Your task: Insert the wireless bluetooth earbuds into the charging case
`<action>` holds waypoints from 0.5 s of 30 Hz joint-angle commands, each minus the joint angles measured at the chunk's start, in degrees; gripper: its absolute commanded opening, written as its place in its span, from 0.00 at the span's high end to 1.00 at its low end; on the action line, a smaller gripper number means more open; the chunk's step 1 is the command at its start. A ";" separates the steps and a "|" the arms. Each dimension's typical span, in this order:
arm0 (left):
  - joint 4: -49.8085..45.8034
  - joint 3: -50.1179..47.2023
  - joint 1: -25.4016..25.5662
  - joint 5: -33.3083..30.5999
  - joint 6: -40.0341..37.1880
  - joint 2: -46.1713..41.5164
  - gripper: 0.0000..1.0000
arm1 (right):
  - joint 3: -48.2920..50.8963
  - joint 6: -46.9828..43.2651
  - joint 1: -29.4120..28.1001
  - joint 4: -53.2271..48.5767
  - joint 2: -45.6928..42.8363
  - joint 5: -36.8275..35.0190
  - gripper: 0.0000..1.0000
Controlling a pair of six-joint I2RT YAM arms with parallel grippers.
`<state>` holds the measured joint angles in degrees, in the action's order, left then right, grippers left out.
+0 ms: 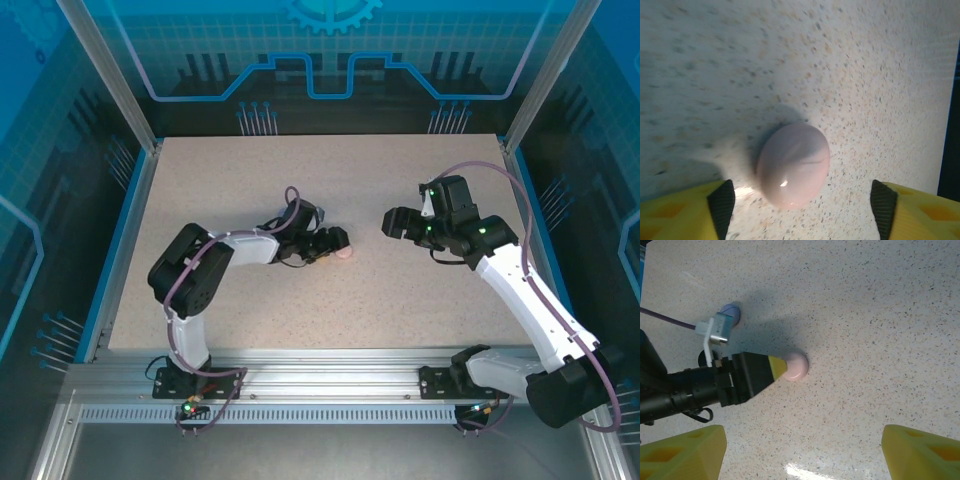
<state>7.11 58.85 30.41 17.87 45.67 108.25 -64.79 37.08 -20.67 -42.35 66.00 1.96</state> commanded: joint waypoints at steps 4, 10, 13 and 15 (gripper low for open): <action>-9.57 -0.18 -3.05 -3.97 -8.49 -8.25 0.01 | 0.28 -0.47 0.93 0.07 -1.82 0.07 0.18; -17.27 2.90 -3.39 -9.27 -17.32 -17.15 0.01 | 0.33 -1.17 1.24 -0.96 -2.73 -0.64 0.13; -20.53 4.87 -3.39 -12.20 -21.45 -21.21 0.01 | -0.06 -2.28 1.46 -1.33 -3.63 -1.85 0.07; -21.96 5.74 -3.39 -14.96 -24.04 -24.13 0.01 | -0.74 -3.07 1.59 -1.94 -4.33 -3.14 0.00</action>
<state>-9.74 62.00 27.16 8.12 28.56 88.27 -64.82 35.68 -20.21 -42.85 63.44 0.99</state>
